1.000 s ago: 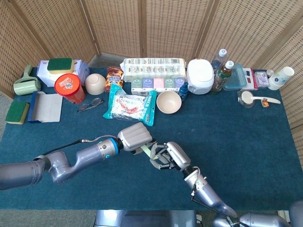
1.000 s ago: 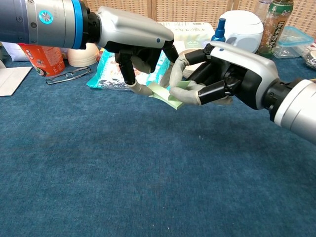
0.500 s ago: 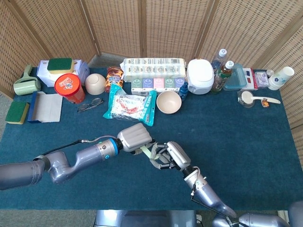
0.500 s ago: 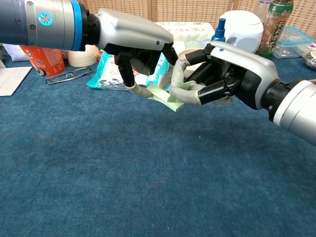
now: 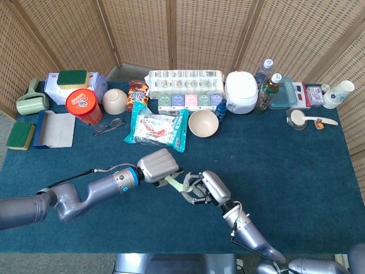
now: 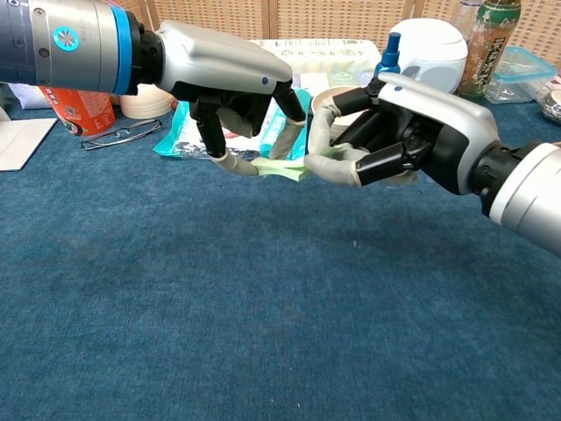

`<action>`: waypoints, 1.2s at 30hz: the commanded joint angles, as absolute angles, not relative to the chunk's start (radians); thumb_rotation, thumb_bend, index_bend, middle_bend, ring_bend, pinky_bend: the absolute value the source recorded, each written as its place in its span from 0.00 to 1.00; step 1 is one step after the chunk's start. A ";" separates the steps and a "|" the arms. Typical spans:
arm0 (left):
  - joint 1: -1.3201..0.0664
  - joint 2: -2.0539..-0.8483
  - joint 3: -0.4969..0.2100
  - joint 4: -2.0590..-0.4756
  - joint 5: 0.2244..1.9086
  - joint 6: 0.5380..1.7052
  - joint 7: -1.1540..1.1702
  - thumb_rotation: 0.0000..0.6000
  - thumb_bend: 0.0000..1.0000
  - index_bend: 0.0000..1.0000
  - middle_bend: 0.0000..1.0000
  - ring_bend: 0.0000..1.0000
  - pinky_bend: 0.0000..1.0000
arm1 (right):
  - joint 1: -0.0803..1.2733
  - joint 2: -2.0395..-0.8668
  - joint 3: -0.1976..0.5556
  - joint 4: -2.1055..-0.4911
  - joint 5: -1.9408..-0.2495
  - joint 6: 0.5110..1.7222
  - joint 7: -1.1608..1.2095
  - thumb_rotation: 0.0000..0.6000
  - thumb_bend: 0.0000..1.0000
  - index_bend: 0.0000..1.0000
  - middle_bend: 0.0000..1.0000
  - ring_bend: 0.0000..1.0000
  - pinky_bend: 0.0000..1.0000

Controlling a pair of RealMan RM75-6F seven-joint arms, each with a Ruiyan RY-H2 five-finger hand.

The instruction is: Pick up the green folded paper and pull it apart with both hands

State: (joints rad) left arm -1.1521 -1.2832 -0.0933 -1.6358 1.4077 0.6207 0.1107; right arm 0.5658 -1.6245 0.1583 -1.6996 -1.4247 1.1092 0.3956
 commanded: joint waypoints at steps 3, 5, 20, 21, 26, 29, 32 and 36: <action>-1.144 -1.282 -0.084 -1.632 1.409 0.621 0.106 1.00 0.39 0.66 1.00 1.00 1.00 | 0.562 -1.619 0.157 -1.701 -1.426 1.112 0.398 1.00 0.40 0.78 1.00 1.00 1.00; -1.141 -1.281 -0.082 -1.631 1.409 0.621 0.104 1.00 0.39 0.66 1.00 1.00 1.00 | 0.562 -1.618 0.157 -1.701 -1.426 1.112 0.399 1.00 0.40 0.79 1.00 1.00 1.00; -1.095 -1.251 -0.052 -1.621 1.416 0.641 0.074 1.00 0.39 0.66 1.00 1.00 1.00 | 0.549 -1.589 0.153 -1.699 -1.428 1.120 0.409 1.00 0.40 0.79 1.00 1.00 1.00; -1.088 -1.246 -0.048 -1.620 1.418 0.645 0.071 1.00 0.39 0.66 1.00 1.00 1.00 | 0.547 -1.584 0.152 -1.699 -1.428 1.122 0.410 1.00 0.40 0.79 1.00 1.00 1.00; -1.059 -1.232 -0.037 -1.610 1.420 0.668 0.057 1.00 0.39 0.66 1.00 1.00 1.00 | 0.537 -1.566 0.148 -1.692 -1.429 1.128 0.420 1.00 0.40 0.79 1.00 1.00 1.00; -1.038 -1.228 -0.034 -1.600 1.421 0.692 0.049 1.00 0.39 0.66 1.00 1.00 1.00 | 0.530 -1.548 0.140 -1.686 -1.431 1.125 0.426 1.00 0.40 0.74 1.00 1.00 0.97; -1.014 -1.226 -0.034 -1.593 1.420 0.721 0.034 1.00 0.39 0.66 1.00 1.00 1.00 | 0.524 -1.524 0.130 -1.679 -1.437 1.122 0.436 1.00 0.40 0.64 0.97 0.96 0.92; -0.989 -1.217 -0.035 -1.597 1.428 0.755 0.018 1.00 0.39 0.65 1.00 1.00 1.00 | 0.519 -1.498 0.119 -1.675 -1.451 1.120 0.447 1.00 0.40 0.46 0.84 0.86 0.82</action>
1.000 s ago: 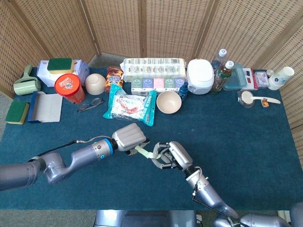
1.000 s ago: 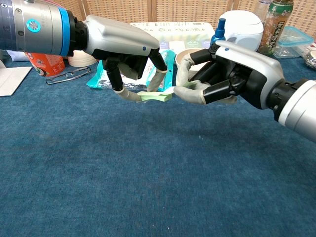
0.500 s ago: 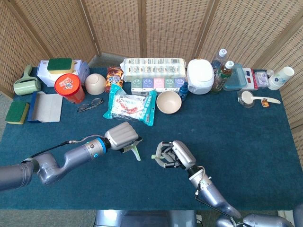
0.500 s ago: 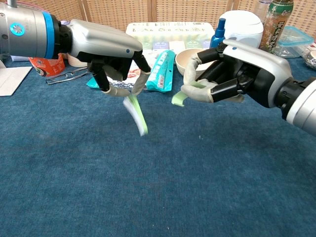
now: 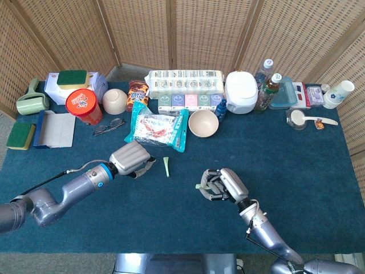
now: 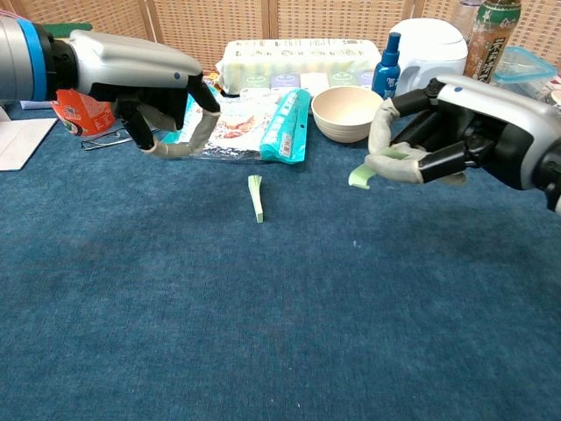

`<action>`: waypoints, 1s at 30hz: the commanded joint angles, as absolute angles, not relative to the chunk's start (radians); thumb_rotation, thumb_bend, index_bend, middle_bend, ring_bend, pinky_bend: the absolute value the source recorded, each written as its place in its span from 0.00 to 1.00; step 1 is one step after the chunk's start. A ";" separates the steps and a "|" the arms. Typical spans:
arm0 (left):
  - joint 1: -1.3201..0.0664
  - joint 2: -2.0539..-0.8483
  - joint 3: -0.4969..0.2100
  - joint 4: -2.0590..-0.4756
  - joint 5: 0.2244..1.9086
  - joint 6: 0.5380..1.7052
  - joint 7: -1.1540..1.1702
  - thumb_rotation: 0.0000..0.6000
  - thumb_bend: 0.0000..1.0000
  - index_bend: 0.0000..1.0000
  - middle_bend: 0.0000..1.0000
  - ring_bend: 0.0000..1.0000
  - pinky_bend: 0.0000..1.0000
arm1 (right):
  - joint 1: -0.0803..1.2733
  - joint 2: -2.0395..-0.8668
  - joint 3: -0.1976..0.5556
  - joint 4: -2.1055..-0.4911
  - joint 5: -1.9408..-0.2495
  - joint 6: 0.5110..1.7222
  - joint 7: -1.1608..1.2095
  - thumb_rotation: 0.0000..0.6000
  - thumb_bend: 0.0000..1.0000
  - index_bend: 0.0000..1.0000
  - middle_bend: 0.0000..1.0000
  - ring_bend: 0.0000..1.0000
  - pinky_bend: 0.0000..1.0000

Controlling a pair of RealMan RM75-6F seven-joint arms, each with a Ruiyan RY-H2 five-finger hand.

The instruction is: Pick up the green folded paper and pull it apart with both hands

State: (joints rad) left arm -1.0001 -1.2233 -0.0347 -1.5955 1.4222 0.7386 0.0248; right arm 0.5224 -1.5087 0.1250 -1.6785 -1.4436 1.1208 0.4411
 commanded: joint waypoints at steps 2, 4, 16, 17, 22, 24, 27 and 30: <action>-0.977 -1.208 -0.033 -1.602 1.436 0.773 0.019 1.00 0.39 0.64 1.00 1.00 1.00 | 0.516 -1.490 0.115 -1.673 -1.455 1.120 0.455 1.00 0.40 0.36 0.74 0.76 0.75; -0.961 -1.199 -0.032 -1.610 1.440 0.796 0.021 1.00 0.39 0.62 1.00 1.00 1.00 | 0.516 -1.480 0.111 -1.671 -1.462 1.117 0.465 1.00 0.40 0.27 0.64 0.67 0.68; -0.797 -1.098 -0.007 -1.709 1.430 0.989 0.072 1.00 0.32 0.37 0.74 0.72 0.89 | 0.497 -1.419 0.094 -1.654 -1.481 1.131 0.475 1.00 0.40 0.03 0.30 0.28 0.37; -0.781 -1.090 -0.006 -1.717 1.428 1.008 0.075 1.00 0.32 0.36 0.72 0.70 0.86 | 0.494 -1.413 0.093 -1.652 -1.481 1.135 0.470 1.00 0.40 0.03 0.30 0.27 0.37; -0.693 -1.060 0.008 -1.748 1.423 1.111 0.090 1.00 0.31 0.34 0.65 0.63 0.80 | 0.468 -1.382 0.089 -1.644 -1.472 1.164 0.446 1.00 0.40 0.04 0.29 0.23 0.34; -0.633 -1.038 0.024 -1.768 1.406 1.167 0.092 1.00 0.31 0.34 0.62 0.60 0.78 | 0.449 -1.363 0.088 -1.636 -1.463 1.188 0.424 1.00 0.40 0.05 0.28 0.22 0.33; -0.554 -1.018 0.044 -1.786 1.402 1.252 0.092 1.00 0.31 0.33 0.58 0.57 0.76 | 0.422 -1.342 0.082 -1.627 -1.456 1.220 0.381 1.00 0.40 0.06 0.28 0.21 0.32; -0.499 -1.014 0.054 -1.785 1.404 1.311 0.093 1.00 0.31 0.32 0.56 0.54 0.73 | 0.400 -1.335 0.079 -1.621 -1.451 1.249 0.341 1.00 0.40 0.08 0.28 0.20 0.30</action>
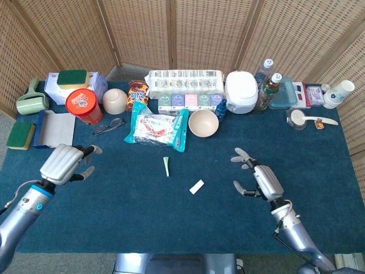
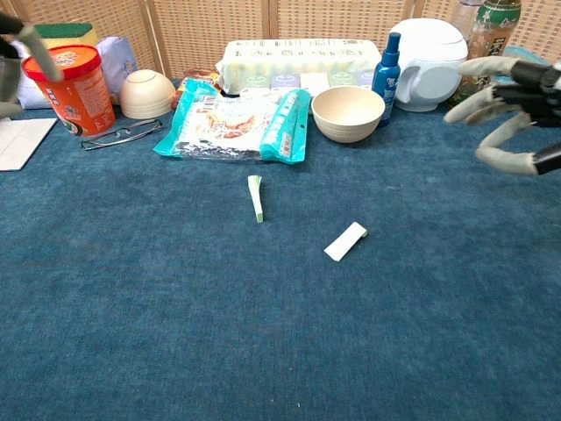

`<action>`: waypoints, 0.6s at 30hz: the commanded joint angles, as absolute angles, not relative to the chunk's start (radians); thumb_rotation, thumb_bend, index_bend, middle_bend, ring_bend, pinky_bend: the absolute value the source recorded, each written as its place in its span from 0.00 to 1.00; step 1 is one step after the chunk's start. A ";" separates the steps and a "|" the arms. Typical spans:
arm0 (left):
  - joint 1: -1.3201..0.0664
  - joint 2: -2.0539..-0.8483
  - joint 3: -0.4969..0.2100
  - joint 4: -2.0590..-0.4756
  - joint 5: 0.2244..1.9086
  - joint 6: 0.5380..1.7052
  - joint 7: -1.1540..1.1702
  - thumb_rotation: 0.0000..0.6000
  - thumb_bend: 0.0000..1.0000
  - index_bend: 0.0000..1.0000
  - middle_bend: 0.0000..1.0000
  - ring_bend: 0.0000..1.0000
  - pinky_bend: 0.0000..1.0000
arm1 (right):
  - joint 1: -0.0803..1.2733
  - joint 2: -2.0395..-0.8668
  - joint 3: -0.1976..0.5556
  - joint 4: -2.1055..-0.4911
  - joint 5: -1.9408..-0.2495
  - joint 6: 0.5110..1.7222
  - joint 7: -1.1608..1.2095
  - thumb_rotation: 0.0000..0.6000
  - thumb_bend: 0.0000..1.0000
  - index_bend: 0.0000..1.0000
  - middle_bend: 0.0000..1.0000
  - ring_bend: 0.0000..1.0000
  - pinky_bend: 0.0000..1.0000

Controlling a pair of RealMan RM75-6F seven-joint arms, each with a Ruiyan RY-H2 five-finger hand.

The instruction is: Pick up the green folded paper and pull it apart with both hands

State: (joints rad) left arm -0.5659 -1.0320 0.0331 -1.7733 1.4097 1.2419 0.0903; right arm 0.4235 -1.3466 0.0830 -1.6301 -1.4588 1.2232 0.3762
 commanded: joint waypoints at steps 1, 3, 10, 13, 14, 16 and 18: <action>-0.465 -1.011 0.064 -1.783 1.404 1.344 0.094 1.00 0.31 0.32 0.55 0.52 0.72 | 0.387 -1.331 0.078 -1.619 -1.447 1.267 0.316 1.00 0.40 0.09 0.27 0.19 0.30; -0.404 -1.013 0.081 -1.773 1.404 1.403 0.099 1.00 0.31 0.32 0.54 0.51 0.71 | 0.362 -1.324 0.072 -1.614 -1.449 1.308 0.244 1.00 0.40 0.10 0.27 0.18 0.29; -0.284 -1.028 0.113 -1.737 1.409 1.508 0.093 1.00 0.30 0.29 0.48 0.45 0.62 | 0.298 -1.296 0.056 -1.612 -1.428 1.384 0.077 1.00 0.40 0.16 0.27 0.17 0.26; -0.234 -1.044 0.116 -1.716 1.432 1.568 0.090 1.00 0.30 0.28 0.45 0.42 0.59 | 0.269 -1.286 0.052 -1.630 -1.420 1.420 0.015 1.00 0.40 0.18 0.27 0.16 0.25; -0.224 -1.047 0.116 -1.713 1.436 1.577 0.087 1.00 0.30 0.27 0.44 0.41 0.57 | 0.263 -1.284 0.051 -1.632 -1.419 1.426 0.003 1.00 0.40 0.19 0.27 0.16 0.24; -0.190 -1.056 0.117 -1.708 1.448 1.612 0.075 1.00 0.30 0.27 0.43 0.39 0.56 | 0.243 -1.275 0.047 -1.642 -1.415 1.448 -0.039 1.00 0.40 0.21 0.27 0.16 0.24; -0.167 -1.064 0.119 -1.702 1.456 1.634 0.074 1.00 0.30 0.27 0.42 0.39 0.55 | 0.229 -1.270 0.043 -1.651 -1.415 1.463 -0.060 1.00 0.40 0.21 0.27 0.16 0.23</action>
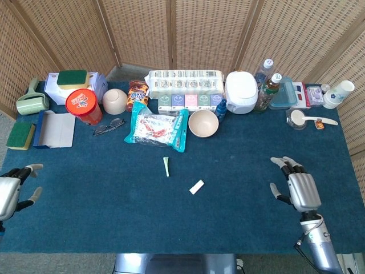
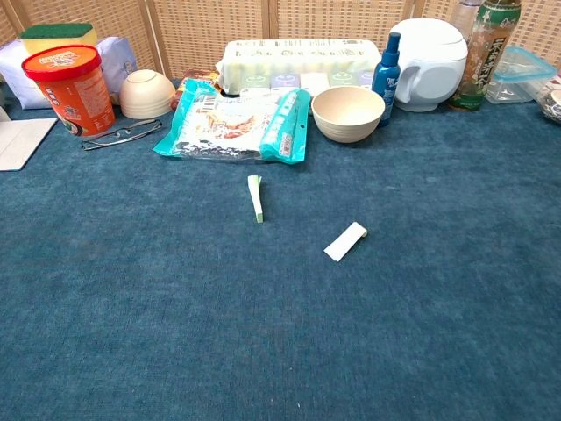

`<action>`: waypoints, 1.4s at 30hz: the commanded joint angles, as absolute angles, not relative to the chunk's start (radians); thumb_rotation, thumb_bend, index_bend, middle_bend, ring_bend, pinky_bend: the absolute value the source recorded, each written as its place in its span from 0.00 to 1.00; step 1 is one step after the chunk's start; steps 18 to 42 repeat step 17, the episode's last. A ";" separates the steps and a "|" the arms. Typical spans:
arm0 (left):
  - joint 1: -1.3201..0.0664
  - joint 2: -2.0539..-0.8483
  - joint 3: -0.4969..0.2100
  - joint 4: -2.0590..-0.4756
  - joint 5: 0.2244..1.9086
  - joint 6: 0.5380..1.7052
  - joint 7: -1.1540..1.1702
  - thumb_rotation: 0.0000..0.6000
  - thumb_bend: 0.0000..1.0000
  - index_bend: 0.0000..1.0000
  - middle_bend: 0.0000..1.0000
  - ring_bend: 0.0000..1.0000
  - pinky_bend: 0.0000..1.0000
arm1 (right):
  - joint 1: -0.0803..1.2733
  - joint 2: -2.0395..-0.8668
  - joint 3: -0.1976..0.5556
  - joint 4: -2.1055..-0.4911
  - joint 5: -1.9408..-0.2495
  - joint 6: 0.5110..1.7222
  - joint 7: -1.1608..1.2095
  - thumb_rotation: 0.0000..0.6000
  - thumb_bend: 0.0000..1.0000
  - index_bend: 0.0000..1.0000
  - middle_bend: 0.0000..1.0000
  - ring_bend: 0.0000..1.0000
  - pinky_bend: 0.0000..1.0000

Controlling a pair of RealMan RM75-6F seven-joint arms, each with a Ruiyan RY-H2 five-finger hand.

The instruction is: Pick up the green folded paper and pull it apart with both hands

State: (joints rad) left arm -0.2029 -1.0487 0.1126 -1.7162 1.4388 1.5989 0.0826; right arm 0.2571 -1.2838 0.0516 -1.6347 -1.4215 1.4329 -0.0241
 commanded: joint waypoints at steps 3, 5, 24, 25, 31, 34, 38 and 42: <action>-0.130 -1.075 0.120 -1.688 1.471 1.665 0.085 1.00 0.30 0.27 0.42 0.38 0.54 | 0.201 -1.256 0.036 -1.671 -1.417 1.488 -0.076 1.00 0.40 0.21 0.27 0.15 0.22; -0.109 -1.081 0.118 -1.685 1.475 1.679 0.081 1.00 0.30 0.27 0.42 0.38 0.54 | 0.184 -1.246 0.030 -1.684 -1.419 1.500 -0.084 1.00 0.40 0.22 0.27 0.15 0.22; -0.080 -1.092 0.089 -1.702 1.507 1.657 0.081 1.00 0.30 0.27 0.41 0.37 0.51 | 0.143 -1.233 0.034 -1.696 -1.419 1.507 -0.067 1.00 0.40 0.23 0.27 0.14 0.22; -0.080 -1.092 0.089 -1.702 1.507 1.657 0.081 1.00 0.30 0.27 0.41 0.37 0.51 | 0.143 -1.233 0.034 -1.696 -1.419 1.507 -0.067 1.00 0.40 0.23 0.27 0.14 0.22; -0.080 -1.092 0.089 -1.702 1.507 1.657 0.081 1.00 0.30 0.27 0.41 0.37 0.51 | 0.143 -1.233 0.034 -1.696 -1.419 1.507 -0.067 1.00 0.40 0.23 0.27 0.14 0.22; -0.080 -1.092 0.089 -1.702 1.507 1.657 0.081 1.00 0.30 0.27 0.41 0.37 0.51 | 0.143 -1.233 0.034 -1.696 -1.419 1.507 -0.067 1.00 0.40 0.23 0.27 0.14 0.22; -0.080 -1.092 0.089 -1.702 1.507 1.657 0.081 1.00 0.30 0.27 0.41 0.37 0.51 | 0.143 -1.233 0.034 -1.696 -1.419 1.507 -0.067 1.00 0.40 0.23 0.27 0.14 0.22; -0.080 -1.092 0.089 -1.702 1.507 1.657 0.081 1.00 0.30 0.27 0.41 0.37 0.51 | 0.143 -1.233 0.034 -1.696 -1.419 1.507 -0.067 1.00 0.40 0.23 0.27 0.14 0.22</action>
